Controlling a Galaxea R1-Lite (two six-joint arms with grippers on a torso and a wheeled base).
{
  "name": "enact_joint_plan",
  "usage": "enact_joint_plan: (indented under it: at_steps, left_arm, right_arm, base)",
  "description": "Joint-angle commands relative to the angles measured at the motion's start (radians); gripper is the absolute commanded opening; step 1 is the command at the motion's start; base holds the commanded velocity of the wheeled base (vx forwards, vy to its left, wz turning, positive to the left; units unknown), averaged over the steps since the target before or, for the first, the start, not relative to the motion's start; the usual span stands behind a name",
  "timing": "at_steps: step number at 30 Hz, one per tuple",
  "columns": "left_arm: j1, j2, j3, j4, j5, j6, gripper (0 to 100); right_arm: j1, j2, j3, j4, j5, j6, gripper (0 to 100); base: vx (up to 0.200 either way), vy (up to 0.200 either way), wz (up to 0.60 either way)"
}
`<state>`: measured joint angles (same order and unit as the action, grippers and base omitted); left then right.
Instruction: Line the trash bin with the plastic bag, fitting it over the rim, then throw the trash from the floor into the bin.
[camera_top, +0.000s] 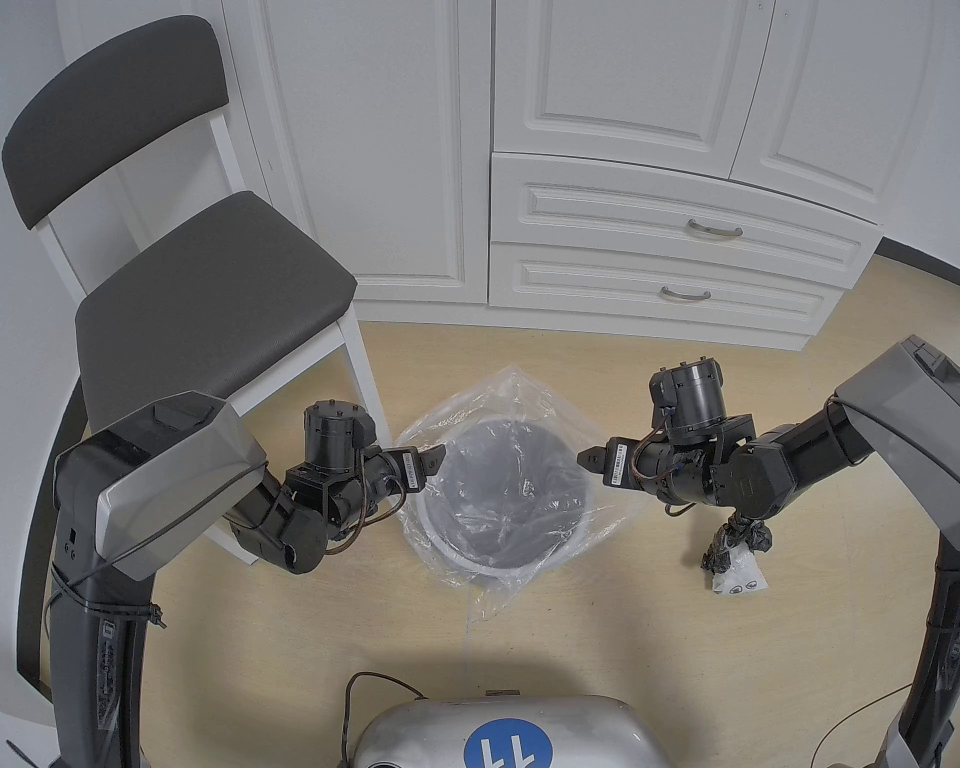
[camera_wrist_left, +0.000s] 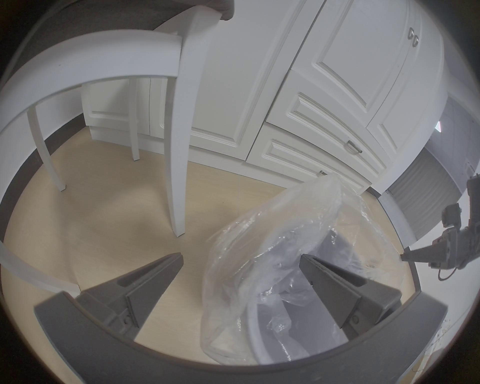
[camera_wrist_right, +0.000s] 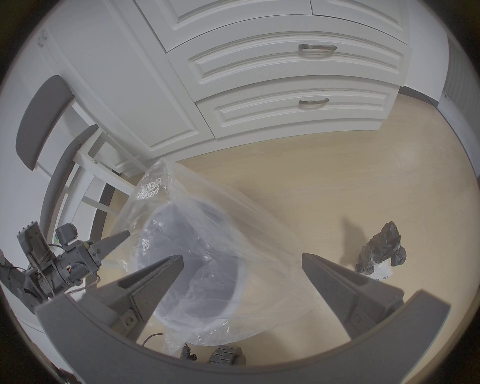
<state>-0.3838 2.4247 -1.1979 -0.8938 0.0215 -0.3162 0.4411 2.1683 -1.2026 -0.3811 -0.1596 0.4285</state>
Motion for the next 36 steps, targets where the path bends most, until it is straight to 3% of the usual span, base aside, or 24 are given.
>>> enact_joint_plan:
  at_steps: [1, 7, 16, 22, 30, 36]
  left_arm:
    - [0.008, 0.016, -0.014, 0.000, 0.005, -0.001, 100]
    - [0.016, 0.042, -0.066, 0.006, 0.048, -0.032, 100]
    - [0.016, 0.043, -0.071, 0.001, 0.051, -0.035, 100]
    - [0.026, 0.070, -0.112, 0.000, 0.072, -0.052, 100]
    - [0.026, 0.123, -0.193, 0.010, 0.129, -0.073, 100]
    - [0.026, 0.145, -0.209, 0.010, 0.130, -0.078, 100]
  right_arm:
    - [0.007, 0.064, -0.009, -0.010, -0.001, -0.001, 100]
    - [-0.022, 0.093, -0.049, -0.012, -0.009, 0.007, 100]
    - [-0.031, 0.145, -0.088, -0.024, -0.014, 0.016, 100]
    - [-0.048, 0.217, -0.132, -0.160, -0.037, 0.092, 100]
    - [-0.062, 0.283, -0.186, -0.168, -0.041, 0.101, 100]
    - [-0.073, 0.334, -0.269, -0.168, -0.074, 0.171, 100]
  base:
    - [0.000, 0.000, 0.00]
    - [0.000, 0.000, 0.00]
    - [0.000, 0.000, 0.00]
    - [0.000, 0.000, 0.00]
    - [0.000, 0.000, 0.00]
    - [0.000, 0.000, 0.00]
